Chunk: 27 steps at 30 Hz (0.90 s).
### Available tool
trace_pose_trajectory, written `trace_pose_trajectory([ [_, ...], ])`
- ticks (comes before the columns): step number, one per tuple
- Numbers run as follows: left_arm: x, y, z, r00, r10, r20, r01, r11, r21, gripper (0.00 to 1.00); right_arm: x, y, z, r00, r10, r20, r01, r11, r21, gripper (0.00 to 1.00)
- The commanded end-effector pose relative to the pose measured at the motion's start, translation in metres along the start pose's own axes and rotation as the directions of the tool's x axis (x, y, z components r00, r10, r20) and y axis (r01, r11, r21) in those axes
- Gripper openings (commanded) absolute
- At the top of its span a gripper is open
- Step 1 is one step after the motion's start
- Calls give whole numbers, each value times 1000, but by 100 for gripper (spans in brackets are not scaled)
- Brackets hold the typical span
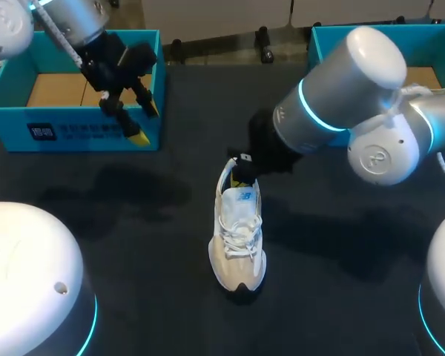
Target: Take the shoe out of the shoebox, open the shoe tongue, remove and reinsert the insole, then place the shoe into the shoebox
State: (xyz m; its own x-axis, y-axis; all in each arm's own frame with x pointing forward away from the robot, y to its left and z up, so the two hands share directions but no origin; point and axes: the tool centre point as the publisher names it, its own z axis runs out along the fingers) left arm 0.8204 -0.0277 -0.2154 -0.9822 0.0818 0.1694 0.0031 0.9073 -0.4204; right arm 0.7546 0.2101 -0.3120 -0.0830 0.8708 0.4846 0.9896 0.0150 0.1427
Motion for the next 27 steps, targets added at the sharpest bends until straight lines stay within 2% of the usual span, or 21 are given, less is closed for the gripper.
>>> trace_pose_trajectory([
  [1,2,1,-7,1000,3,2,-3,1000,4,100,1,-1,7,992,17,129,-18,1000,6,0],
  [10,3,0,-7,1000,19,19,-19,1000,-3,100,-8,3,9,974,34,223,-41,999,27,0],
  [13,3,0,-7,1000,19,19,-19,1000,-3,100,-11,1,12,952,79,296,-90,996,24,0],
  [27,3,0,-7,1000,19,19,-19,1000,-3,100,-11,1,12,952,79,296,-90,996,24,0],
])
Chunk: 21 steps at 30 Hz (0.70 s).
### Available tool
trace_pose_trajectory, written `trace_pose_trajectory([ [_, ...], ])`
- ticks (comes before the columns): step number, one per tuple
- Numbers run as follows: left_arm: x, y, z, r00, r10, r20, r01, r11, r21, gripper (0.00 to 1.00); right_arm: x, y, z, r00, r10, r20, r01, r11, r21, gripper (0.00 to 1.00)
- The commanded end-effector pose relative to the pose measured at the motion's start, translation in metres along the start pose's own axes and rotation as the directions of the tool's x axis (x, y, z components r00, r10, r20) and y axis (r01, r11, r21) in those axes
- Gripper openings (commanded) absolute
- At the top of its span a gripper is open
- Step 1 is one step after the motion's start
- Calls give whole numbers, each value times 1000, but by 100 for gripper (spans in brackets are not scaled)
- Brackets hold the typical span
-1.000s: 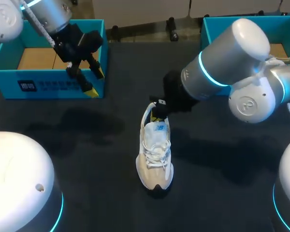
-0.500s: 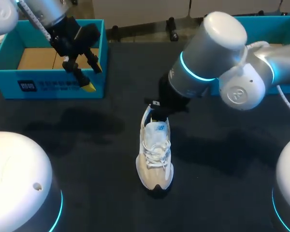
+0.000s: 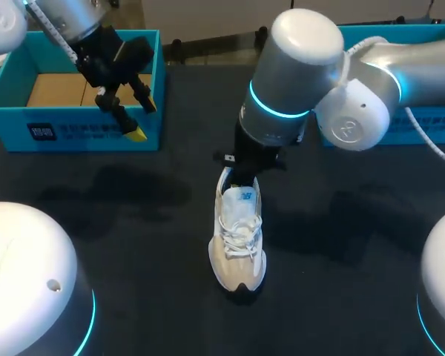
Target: Take the shoe out of the shoebox, open the shoe tongue, remove and reinsert the insole, then place the shoe into the shoebox
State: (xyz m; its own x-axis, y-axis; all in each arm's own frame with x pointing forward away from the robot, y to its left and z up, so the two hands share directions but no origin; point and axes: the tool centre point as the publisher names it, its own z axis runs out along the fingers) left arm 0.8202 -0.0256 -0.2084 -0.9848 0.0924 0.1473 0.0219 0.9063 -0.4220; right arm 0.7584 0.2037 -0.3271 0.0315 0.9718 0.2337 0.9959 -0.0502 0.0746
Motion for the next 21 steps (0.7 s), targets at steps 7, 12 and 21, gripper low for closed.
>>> trace_pose_trajectory([
  [7,2,1,0,1000,0,3,0,1000,-1,100,-4,-2,17,997,16,72,-14,999,-30,0],
  [12,2,1,0,1000,0,3,0,1000,-1,100,-8,-2,25,997,16,79,-15,1000,-12,0],
  [21,2,1,0,1000,0,3,0,1000,-1,100,-9,-4,38,998,14,69,-16,999,27,0],
])
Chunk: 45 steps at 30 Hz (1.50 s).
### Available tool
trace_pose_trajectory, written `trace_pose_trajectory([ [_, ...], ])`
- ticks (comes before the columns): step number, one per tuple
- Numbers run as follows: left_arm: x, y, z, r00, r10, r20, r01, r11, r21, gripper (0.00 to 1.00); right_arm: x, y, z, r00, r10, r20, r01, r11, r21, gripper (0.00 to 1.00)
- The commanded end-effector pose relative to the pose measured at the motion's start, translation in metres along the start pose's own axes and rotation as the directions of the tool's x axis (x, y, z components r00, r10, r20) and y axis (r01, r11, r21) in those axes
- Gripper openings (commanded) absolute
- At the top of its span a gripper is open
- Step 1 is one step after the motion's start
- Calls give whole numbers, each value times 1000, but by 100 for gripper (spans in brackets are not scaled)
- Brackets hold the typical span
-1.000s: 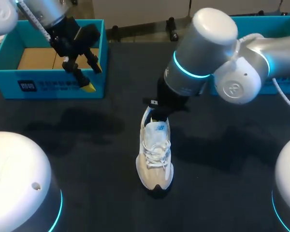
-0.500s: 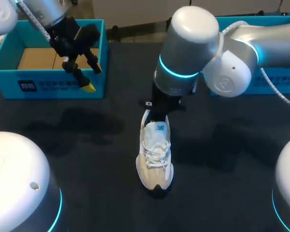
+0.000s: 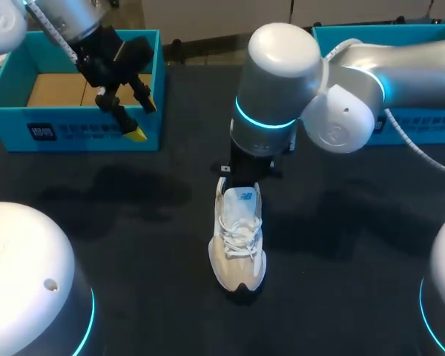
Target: Take the shoe out of the shoebox, open the shoe tongue, remove and reinsert the insole, then place the shoe into the shoebox
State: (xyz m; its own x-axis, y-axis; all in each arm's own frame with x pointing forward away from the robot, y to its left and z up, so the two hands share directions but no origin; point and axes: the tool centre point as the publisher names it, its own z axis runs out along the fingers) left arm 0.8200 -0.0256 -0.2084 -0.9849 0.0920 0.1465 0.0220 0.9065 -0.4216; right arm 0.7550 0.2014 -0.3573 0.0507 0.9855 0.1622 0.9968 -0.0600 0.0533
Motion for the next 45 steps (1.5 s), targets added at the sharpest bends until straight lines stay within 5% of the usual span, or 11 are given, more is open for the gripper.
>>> trace_pose_trajectory([
  [1,1,1,0,1000,0,2,0,1000,-1,100,1,1,11,1000,3,-4,-3,1000,14,0],
  [14,1,1,0,1000,0,2,0,1000,-1,100,-4,1,32,1000,15,14,-16,999,42,0],
  [22,1,1,0,1000,0,2,0,1000,-1,100,0,18,12,999,-6,40,8,999,-36,0],
  [38,1,1,0,1000,0,2,0,1000,-1,100,-7,31,44,999,-20,26,20,1000,-7,0],
  [45,1,1,0,1000,0,2,0,1000,-1,100,-4,37,24,998,-34,58,37,998,-55,0],
])
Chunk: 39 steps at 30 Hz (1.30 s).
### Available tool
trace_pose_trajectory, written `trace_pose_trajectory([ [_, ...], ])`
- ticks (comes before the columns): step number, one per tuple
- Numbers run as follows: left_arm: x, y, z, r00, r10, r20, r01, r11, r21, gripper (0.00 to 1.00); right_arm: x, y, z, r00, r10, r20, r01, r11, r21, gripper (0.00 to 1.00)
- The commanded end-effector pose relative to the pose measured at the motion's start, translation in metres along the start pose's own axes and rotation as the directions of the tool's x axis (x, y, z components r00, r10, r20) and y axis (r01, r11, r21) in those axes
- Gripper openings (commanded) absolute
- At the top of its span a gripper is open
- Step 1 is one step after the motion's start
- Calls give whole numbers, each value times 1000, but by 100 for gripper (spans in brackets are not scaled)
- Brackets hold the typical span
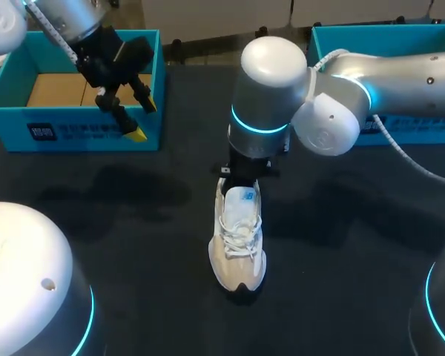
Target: Take the shoe out of the shoebox, open the shoe tongue, remove and reinsert the insole, then place the shoe into the shoebox
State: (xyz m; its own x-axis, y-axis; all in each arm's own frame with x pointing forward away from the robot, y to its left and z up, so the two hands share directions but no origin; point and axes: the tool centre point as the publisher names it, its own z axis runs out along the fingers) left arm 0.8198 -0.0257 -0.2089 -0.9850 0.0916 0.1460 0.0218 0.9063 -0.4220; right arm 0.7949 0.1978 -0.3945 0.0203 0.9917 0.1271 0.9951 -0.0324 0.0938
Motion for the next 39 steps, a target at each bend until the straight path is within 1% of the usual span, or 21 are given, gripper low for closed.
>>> trace_pose_trajectory([
  [1,1,1,-1,1000,0,2,0,1000,-1,100,3,2,-16,1000,-7,27,8,1000,-20,0],
  [4,1,1,-1,1000,0,2,0,1000,-1,100,3,9,-13,999,-17,33,18,1000,-19,0],
  [8,1,1,-1,1000,0,2,0,1000,-1,100,2,15,-3,1000,-24,17,24,1000,-9,0],
  [13,1,1,-1,1000,0,2,0,1000,-1,100,1,14,11,1000,-23,3,23,1000,9,0],
  [15,1,1,-1,1000,0,2,0,1000,-1,100,1,13,19,1000,-21,0,21,999,27,0],
  [19,1,1,-1,1000,0,2,0,1000,-1,100,1,9,23,1000,-15,0,15,999,42,0],
  [23,1,1,-1,1000,0,2,0,1000,-1,100,4,6,11,1000,-12,22,11,999,52,0],
  [26,1,1,-1,1000,0,2,0,1000,-1,100,5,3,-2,999,-5,35,2,997,83,0],
  [28,1,1,-1,1000,0,2,0,1000,-1,100,6,1,-8,999,-4,37,0,993,119,0],
  [30,1,1,-1,1000,0,2,0,1000,-1,100,8,-2,-16,999,-3,38,-3,984,178,0],
  [31,1,1,-1,1000,0,2,0,1000,-1,100,9,-3,-19,999,-2,46,-7,983,183,0],
  [33,1,1,-1,1000,0,2,0,1000,-1,100,10,-6,-24,999,-3,46,-7,973,231,0],
  [34,1,1,-1,1000,0,2,0,1000,-1,100,10,-8,-27,999,-8,51,-4,971,237,0],
  [39,1,1,-1,1000,0,2,0,1000,-1,100,12,-19,-38,999,-17,35,5,948,318,0],
])
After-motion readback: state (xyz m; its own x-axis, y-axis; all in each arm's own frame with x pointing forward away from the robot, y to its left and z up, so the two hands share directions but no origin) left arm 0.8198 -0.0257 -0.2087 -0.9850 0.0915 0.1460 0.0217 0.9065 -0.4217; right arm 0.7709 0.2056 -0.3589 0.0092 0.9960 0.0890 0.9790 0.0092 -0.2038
